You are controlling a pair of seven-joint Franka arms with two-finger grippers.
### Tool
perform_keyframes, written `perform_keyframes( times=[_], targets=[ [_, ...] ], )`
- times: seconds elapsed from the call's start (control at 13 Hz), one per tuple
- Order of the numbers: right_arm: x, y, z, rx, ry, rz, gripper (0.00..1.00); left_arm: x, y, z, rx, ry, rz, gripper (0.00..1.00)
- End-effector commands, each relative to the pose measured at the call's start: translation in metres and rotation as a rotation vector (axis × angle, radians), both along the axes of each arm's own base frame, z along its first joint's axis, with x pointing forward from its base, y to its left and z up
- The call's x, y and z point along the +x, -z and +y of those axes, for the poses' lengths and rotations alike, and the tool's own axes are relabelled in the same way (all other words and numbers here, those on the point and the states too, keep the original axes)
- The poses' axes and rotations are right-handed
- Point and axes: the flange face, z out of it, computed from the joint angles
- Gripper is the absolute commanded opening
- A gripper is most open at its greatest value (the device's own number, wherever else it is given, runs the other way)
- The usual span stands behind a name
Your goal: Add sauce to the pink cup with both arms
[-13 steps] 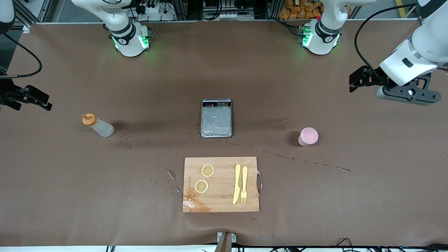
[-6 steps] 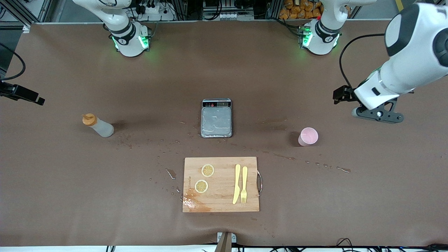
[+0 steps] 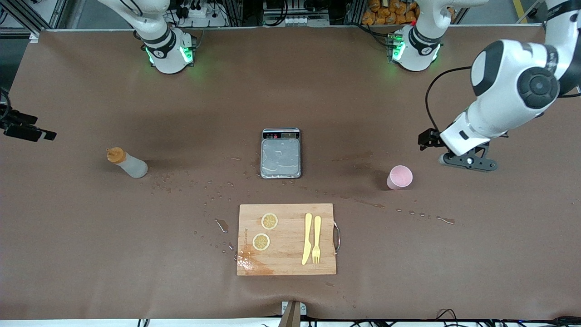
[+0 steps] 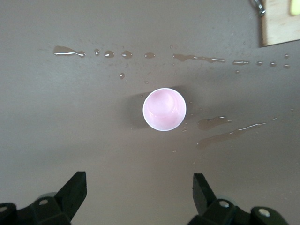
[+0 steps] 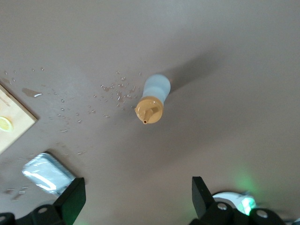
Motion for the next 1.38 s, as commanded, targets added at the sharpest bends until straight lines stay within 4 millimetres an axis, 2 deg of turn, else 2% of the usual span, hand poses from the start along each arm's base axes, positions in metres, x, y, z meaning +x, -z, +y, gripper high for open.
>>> perform_keyframes(
  times=[0.0,0.15,0.38,0.62,0.85,0.92,1.0,1.15,1.31],
  targets=[
    [-0.002,0.026,-0.027,0.094,0.151,0.083,1.0,0.006,0.043,0.0,-0.004,0.004,0.02,1.0],
    [-0.014,0.063,-0.064,0.275,0.257,0.162,1.0,0.015,0.081,0.0,-0.003,0.003,0.043,1.0],
    [-0.023,0.108,-0.093,0.39,0.333,0.234,1.0,0.025,0.11,-0.005,-0.008,0.006,0.04,1.0],
    [-0.029,0.142,-0.108,0.469,0.397,0.307,1.0,0.034,0.129,-0.007,-0.009,0.006,0.055,1.0],
    [-0.026,0.193,-0.109,0.468,0.613,0.535,1.0,0.045,0.147,-0.009,-0.011,0.005,0.068,1.0],
    [-0.029,0.205,-0.115,0.487,0.644,0.563,1.0,0.045,0.151,-0.008,-0.011,0.003,0.073,1.0],
    [-0.034,0.217,-0.124,0.506,0.669,0.579,1.0,0.045,0.159,-0.004,-0.01,-0.003,0.083,1.0],
    [-0.036,0.234,-0.125,0.528,0.681,0.603,1.0,0.052,0.17,-0.004,-0.011,-0.008,0.093,1.0],
    [-0.038,0.262,-0.125,0.555,0.688,0.642,1.0,0.053,0.178,-0.009,-0.011,0.0,0.102,1.0]
  ],
)
